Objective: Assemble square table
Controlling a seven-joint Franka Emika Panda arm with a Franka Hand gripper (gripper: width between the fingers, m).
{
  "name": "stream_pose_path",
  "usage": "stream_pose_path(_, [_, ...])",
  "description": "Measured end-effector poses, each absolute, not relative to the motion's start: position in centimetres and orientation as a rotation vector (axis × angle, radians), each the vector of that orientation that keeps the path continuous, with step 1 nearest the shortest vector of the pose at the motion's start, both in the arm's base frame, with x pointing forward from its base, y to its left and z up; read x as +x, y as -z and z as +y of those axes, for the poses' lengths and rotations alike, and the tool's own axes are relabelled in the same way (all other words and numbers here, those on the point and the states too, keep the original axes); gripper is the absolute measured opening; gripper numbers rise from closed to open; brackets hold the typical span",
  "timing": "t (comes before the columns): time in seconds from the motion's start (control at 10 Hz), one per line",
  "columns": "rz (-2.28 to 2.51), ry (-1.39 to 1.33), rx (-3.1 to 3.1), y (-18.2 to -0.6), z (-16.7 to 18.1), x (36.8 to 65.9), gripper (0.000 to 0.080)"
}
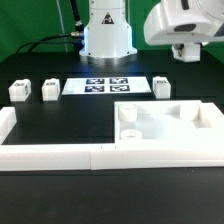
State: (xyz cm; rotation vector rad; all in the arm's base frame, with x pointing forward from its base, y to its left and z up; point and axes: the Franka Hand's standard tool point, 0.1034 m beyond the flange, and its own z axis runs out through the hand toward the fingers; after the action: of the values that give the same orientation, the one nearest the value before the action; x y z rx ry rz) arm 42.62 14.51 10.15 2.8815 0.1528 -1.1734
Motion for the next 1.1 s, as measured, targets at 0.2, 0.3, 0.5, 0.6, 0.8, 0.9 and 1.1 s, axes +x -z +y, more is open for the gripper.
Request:
stream_pose_path(0.2, [0.168, 0.998, 2.961, -10.1, 14.5, 43.5, 0.0291])
stream_pose_path(0.3, [0.195, 0.894, 3.006, -10.3, 13.9, 45.8, 0.0291])
stream_pose_path(0.5, [0.314, 0.665, 3.086, -14.3, 11.8, 51.8, 0.0291])
stream_pose_path(0.6, [0.334, 0.586, 3.105, -15.7, 11.3, 53.1, 0.0291])
stream_pose_path(0.8, [0.323, 0.226, 3.165, -15.2, 11.5, 53.8, 0.0291])
stream_pose_path(0.9, [0.323, 0.189, 3.166, -15.2, 11.4, 53.3, 0.0291])
stream_pose_path(1.1, [0.317, -0.145, 3.184, -14.3, 11.6, 55.5, 0.0291])
